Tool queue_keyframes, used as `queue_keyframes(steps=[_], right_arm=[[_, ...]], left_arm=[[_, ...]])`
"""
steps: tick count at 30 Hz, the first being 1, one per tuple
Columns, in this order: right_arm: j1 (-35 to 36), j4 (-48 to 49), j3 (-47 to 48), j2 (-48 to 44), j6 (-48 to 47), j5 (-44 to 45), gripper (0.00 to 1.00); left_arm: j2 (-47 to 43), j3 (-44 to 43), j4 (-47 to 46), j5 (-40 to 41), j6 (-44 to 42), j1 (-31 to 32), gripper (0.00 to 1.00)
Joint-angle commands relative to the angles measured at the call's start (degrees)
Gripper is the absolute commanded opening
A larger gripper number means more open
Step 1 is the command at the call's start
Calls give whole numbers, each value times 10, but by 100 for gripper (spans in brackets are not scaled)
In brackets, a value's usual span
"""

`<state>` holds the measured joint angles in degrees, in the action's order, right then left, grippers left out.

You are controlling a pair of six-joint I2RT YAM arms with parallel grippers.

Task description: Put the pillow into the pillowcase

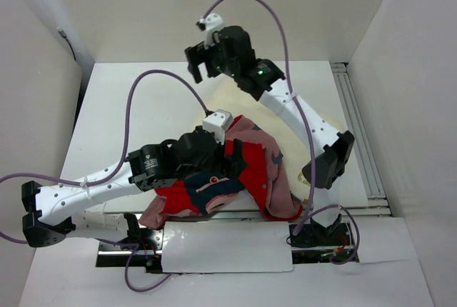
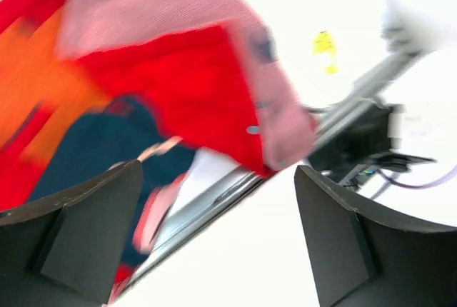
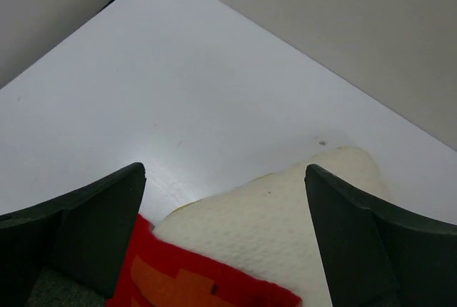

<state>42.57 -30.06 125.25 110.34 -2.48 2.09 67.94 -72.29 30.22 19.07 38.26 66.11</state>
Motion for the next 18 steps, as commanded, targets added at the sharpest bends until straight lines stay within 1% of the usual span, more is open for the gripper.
queue_keyframes(steps=[1, 2, 3, 4, 5, 6, 7, 8, 9, 10, 11, 12, 13, 15, 16, 18], right_arm=[[-55, 11, -58, -80, 68, 38, 100], [-63, 11, -87, -96, 81, 49, 100], [-70, 11, -118, -134, 92, 89, 100], [-75, 17, -195, -155, 105, 112, 100], [-84, 24, -238, -200, 130, 133, 100], [-84, 31, -279, -222, 142, 145, 100], [-91, 31, -347, -240, 151, 145, 100], [-91, 31, -376, -256, 158, 145, 100], [-91, 25, -401, -284, 172, 140, 100], [-79, 6, -443, -293, 179, 134, 100], [-67, -3, -459, -301, 185, 134, 100], [-57, -13, -472, -306, 192, 134, 98], [-43, -40, -478, -306, 198, 147, 96], [6, -70, -492, -312, 203, 170, 93], [24, -85, -492, -312, 203, 183, 93], [89, -132, -527, -317, 209, 244, 93]], left_arm=[[-33, -11, 127, 96, 97, -13, 100], [-39, -16, 162, 114, 127, -48, 100], [-39, -11, 192, 114, 181, -79, 100], [-53, -1, 217, 104, 204, -115, 100], [-61, 14, 237, 85, 234, -200, 100], [-72, 54, 237, 70, 234, -244, 100], [-92, 74, 237, 53, 240, -290, 100], [-100, 93, 231, 21, 241, -375, 100], [-107, 110, 217, 12, 230, -415, 100], [-107, 143, 217, 12, 230, -452, 100], [-113, 156, 207, -2, 217, -487, 100], [-113, 167, 195, -36, 189, -551, 100], [-105, 191, 166, -51, 178, -577, 100], [-74, 212, 141, -74, 169, -626, 100], [-60, 227, 132, -83, 163, -638, 100], [-16, 235, 88, -121, 149, -654, 100]])
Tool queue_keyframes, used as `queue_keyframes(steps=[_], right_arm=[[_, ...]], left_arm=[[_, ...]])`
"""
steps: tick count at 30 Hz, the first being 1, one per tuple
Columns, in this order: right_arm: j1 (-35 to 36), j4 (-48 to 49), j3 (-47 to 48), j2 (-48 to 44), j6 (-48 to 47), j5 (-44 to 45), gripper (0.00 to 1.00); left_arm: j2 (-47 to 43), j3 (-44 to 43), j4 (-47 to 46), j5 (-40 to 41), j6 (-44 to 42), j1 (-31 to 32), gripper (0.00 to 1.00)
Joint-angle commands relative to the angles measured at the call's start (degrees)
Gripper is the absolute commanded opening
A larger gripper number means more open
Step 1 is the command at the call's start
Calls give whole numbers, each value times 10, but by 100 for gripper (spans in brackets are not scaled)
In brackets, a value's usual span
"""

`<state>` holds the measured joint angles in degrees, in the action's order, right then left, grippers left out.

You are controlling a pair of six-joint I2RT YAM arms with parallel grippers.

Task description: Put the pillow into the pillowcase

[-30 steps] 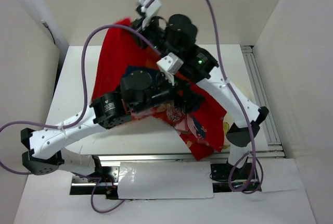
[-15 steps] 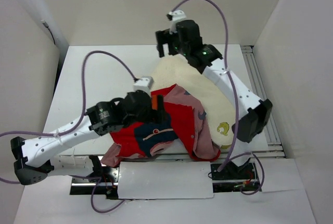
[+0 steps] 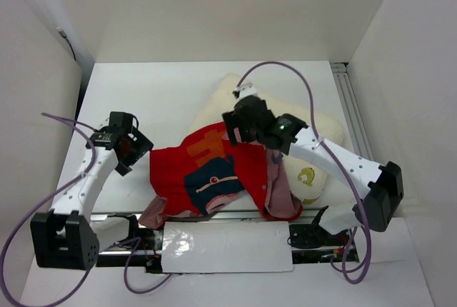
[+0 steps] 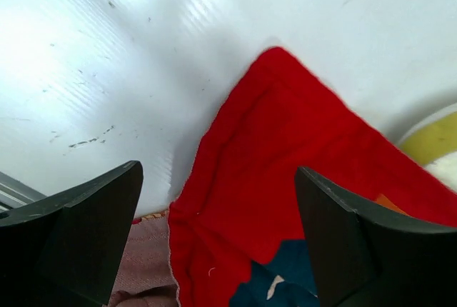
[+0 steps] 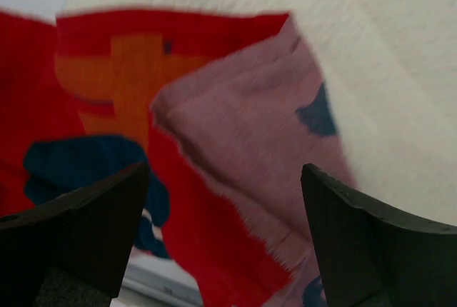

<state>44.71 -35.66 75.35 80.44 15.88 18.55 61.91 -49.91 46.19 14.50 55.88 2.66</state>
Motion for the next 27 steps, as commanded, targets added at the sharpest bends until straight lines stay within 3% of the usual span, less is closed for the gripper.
queue_keyframes(steps=[1, 11, 21, 22, 23, 24, 27], right_arm=[[68, -77, -28, -18, 26, 80, 93], [98, -143, -87, -30, 75, 105, 90], [93, -90, -110, -23, 52, 129, 83], [93, -84, -117, -23, 52, 135, 80], [85, -77, -123, -23, 47, 135, 62], [85, -71, -123, -23, 47, 144, 52], [71, -71, -108, -28, 58, 160, 13]], left_arm=[[58, 11, -72, -76, -33, -20, 100], [193, 28, -145, -47, -12, 4, 99], [305, -17, -150, -18, 5, 76, 66], [305, -17, -150, -18, 5, 76, 61], [305, -17, -150, -18, 5, 76, 30], [305, -17, -150, -18, 11, 76, 4], [282, -23, -138, -12, 4, 76, 0]])
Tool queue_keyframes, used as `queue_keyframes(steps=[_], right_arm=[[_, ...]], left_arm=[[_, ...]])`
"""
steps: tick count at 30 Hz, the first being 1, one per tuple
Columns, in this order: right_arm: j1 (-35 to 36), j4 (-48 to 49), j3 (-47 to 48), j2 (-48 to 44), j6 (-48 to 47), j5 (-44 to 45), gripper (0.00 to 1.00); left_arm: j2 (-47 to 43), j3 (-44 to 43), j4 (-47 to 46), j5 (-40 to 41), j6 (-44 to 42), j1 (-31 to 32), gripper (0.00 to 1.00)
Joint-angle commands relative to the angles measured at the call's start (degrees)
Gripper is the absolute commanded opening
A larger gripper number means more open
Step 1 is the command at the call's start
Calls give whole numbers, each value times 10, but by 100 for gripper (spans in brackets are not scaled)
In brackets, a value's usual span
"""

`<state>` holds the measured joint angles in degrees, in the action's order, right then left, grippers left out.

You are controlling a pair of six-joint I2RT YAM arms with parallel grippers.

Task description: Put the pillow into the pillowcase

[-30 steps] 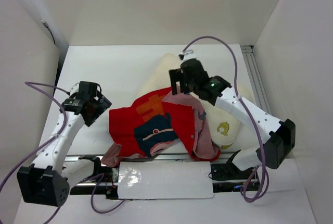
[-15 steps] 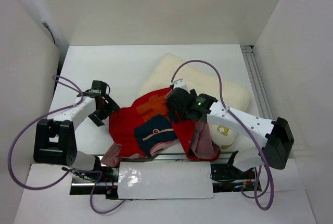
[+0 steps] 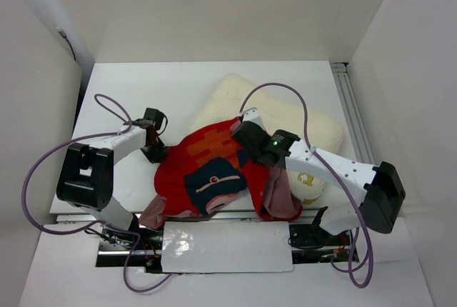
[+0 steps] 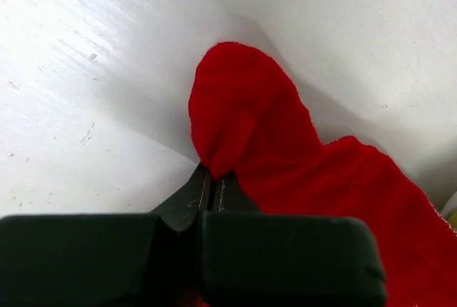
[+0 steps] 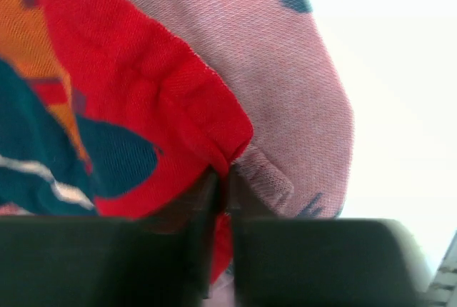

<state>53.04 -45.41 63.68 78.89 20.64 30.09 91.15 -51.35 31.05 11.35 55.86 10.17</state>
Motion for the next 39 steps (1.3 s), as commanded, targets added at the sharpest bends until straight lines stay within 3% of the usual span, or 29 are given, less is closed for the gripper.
queue_keyframes(steps=[1, 6, 9, 12, 16, 18, 19, 20, 21, 23, 25, 26, 27, 29, 31, 35, 36, 37, 38, 39], right_arm=[[-13, 31, 14, -21, 11, 71, 0], [-24, 67, 121, -63, -11, 131, 0], [-65, 142, 187, -84, -73, 106, 0], [-127, 227, 262, -97, -140, 31, 0], [-199, 260, 409, -8, -255, -58, 0], [-230, 302, 482, 39, -294, -78, 0], [-242, 317, 520, 104, -320, -71, 0], [-269, 323, 575, 146, -327, -64, 0], [-283, 332, 705, 188, -327, -64, 0], [-303, 345, 858, 322, -333, -49, 0], [-315, 450, 939, 365, -351, -31, 0], [-315, 494, 912, 354, -364, -31, 0], [-328, 558, 832, 336, -359, -53, 0], [-347, 557, 759, 281, -308, -105, 0], [-371, 531, 636, 247, -277, -169, 0], [-377, 577, 346, 101, -258, -232, 0], [-370, 615, 189, 45, -240, -251, 0], [-370, 616, 188, 16, -229, -252, 0], [-360, 631, 143, -9, -215, -261, 0], [-355, 632, 64, -35, -203, -272, 0]], left_arm=[[-33, -20, 14, 24, -1, -5, 0], [-133, -131, 36, 48, -31, -26, 0], [-184, -218, 50, 69, -49, -53, 0], [-191, -372, 89, 92, -79, -108, 0], [-124, -621, 122, 103, -154, -205, 0], [-47, -759, 109, 104, -180, -236, 0], [-16, -805, 91, 55, -204, -275, 0], [45, -901, 91, 33, -199, -295, 0], [73, -945, 84, 6, -194, -314, 0], [100, -979, 33, -101, -148, -377, 0], [71, -915, -46, -175, -87, -451, 0], [60, -860, -140, -264, -23, -478, 0], [60, -859, -159, -303, 2, -501, 0], [75, -886, -173, -377, 7, -538, 0], [70, -874, -158, -377, -14, -544, 0], [-66, -641, -211, -373, -88, -544, 0], [-122, -492, -195, -335, -109, -544, 0], [-122, -490, -202, -321, -109, -544, 0], [-182, -374, -209, -307, -115, -549, 0], [-214, -317, -226, -293, -115, -549, 0]])
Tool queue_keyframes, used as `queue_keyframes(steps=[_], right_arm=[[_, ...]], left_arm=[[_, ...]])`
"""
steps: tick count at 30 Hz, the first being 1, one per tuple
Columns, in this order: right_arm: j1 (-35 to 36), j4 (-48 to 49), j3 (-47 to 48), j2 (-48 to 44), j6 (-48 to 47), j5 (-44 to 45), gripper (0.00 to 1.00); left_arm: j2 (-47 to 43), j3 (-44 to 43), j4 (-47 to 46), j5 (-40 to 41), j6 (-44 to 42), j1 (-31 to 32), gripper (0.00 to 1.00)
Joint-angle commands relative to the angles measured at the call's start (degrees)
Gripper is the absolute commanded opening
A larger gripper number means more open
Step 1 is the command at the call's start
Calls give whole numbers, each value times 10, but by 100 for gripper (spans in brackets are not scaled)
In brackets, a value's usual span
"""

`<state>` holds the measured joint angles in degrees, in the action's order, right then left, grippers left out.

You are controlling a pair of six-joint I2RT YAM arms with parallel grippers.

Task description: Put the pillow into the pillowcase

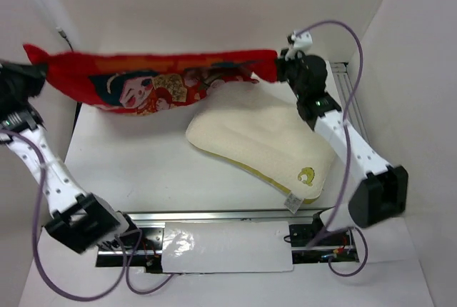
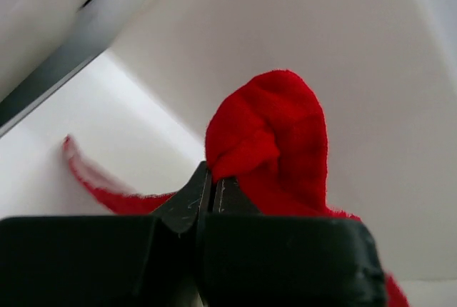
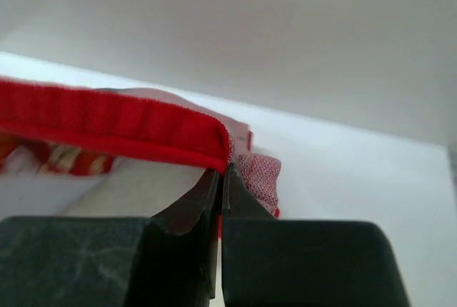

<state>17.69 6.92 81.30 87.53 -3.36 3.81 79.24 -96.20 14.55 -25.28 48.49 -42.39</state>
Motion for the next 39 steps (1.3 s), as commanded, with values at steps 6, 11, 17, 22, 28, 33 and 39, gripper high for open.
queue_keyframes(steps=[6, 11, 17, 22, 28, 33, 39], right_arm=[[79, 70, -287, -248, 100, -28, 0], [133, -15, -308, -299, 107, 9, 0], [223, -131, -323, -328, 86, -101, 0], [290, -190, -283, -380, 99, -10, 0], [312, -226, -217, -348, 104, -41, 0], [369, -270, -216, -315, 104, -173, 0], [429, -280, -262, -280, 99, -303, 0]], left_arm=[[-222, 351, 6, 167, 17, -30, 0], [-204, 364, 102, 234, 31, -30, 0], [-161, 361, 223, 305, 59, -37, 0], [-108, 264, 236, 255, 43, -37, 0], [-70, 143, 282, 302, 42, -37, 0], [-59, 98, 331, 328, 35, -43, 0], [-104, 203, 336, 303, 43, -60, 0]])
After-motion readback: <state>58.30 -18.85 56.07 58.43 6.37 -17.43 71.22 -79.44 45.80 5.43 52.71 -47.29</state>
